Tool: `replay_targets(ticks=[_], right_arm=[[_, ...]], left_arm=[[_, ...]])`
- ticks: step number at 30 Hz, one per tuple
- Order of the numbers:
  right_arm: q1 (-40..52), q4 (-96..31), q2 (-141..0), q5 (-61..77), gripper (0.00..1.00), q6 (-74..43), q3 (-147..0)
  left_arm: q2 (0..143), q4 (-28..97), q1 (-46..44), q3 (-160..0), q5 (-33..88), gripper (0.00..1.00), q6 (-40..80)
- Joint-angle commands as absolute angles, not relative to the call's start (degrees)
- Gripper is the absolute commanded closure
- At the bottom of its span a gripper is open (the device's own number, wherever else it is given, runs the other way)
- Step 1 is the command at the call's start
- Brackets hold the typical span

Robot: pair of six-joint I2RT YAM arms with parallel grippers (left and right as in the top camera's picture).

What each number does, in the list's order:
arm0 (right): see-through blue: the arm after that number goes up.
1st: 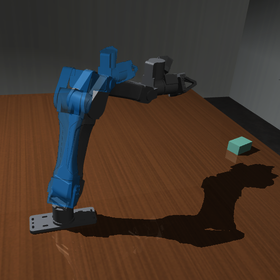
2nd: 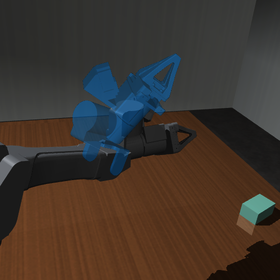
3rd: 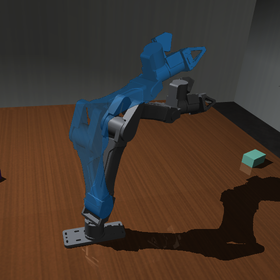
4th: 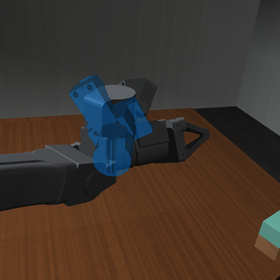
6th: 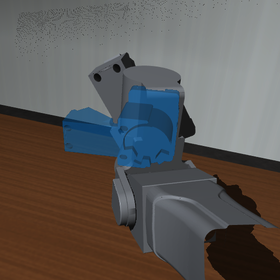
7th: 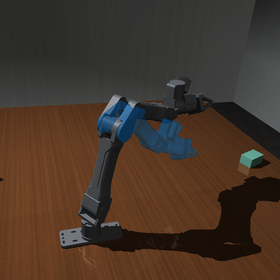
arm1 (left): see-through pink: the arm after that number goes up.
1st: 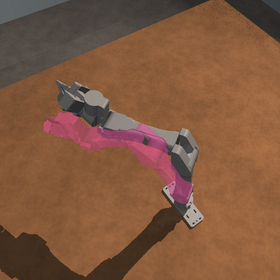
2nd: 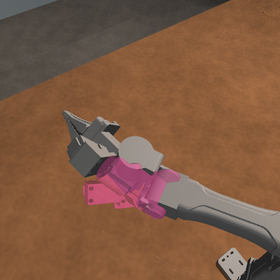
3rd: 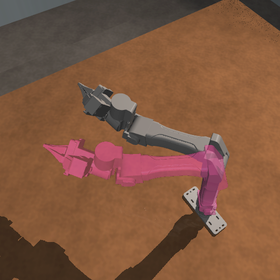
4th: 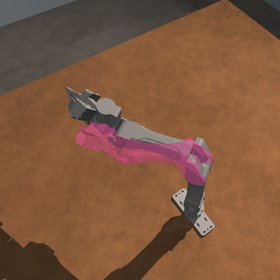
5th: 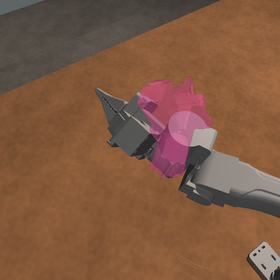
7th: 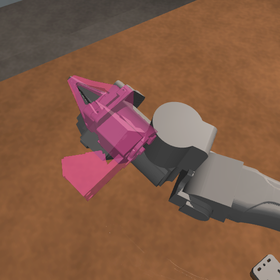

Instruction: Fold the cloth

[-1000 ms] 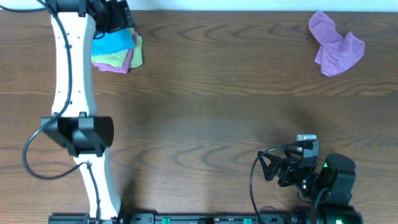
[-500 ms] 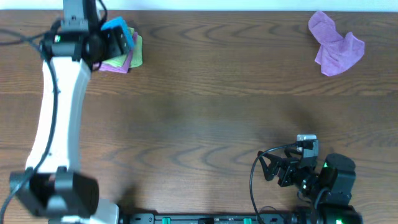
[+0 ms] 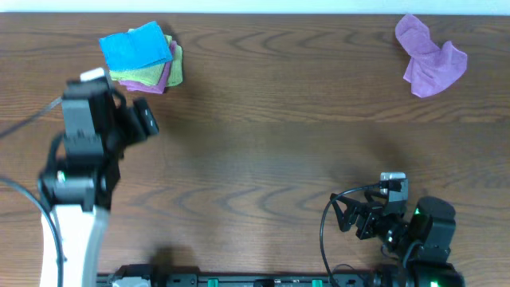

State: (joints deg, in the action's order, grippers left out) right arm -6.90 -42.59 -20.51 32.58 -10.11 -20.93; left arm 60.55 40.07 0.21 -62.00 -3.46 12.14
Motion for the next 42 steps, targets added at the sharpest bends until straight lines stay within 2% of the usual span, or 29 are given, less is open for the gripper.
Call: replay_targets(ticks=[1,11,20,42], right_arm=[[-7.31,-42.68,-20.21,32.8,0.01,-10.68,-20.86],[-7.31,-42.68,-20.21,32.8,0.01,-10.68,-20.86],[-7.31,-42.68,-20.21,32.8,0.01,-10.68,-20.86],[-7.31,-42.68,-20.21,32.8,0.01,-10.68,-20.86]], left_arm=[[54.35,37.93,0.4,-54.04,-4.71,0.05,11.33],[30.17,32.86,0.4,-30.24,-5.13,0.05,11.33],[12.23,33.21,0.38,-18.46,-5.13,0.04,11.27],[2.39,48.82,0.3,-16.16,-4.89,0.05,3.64]])
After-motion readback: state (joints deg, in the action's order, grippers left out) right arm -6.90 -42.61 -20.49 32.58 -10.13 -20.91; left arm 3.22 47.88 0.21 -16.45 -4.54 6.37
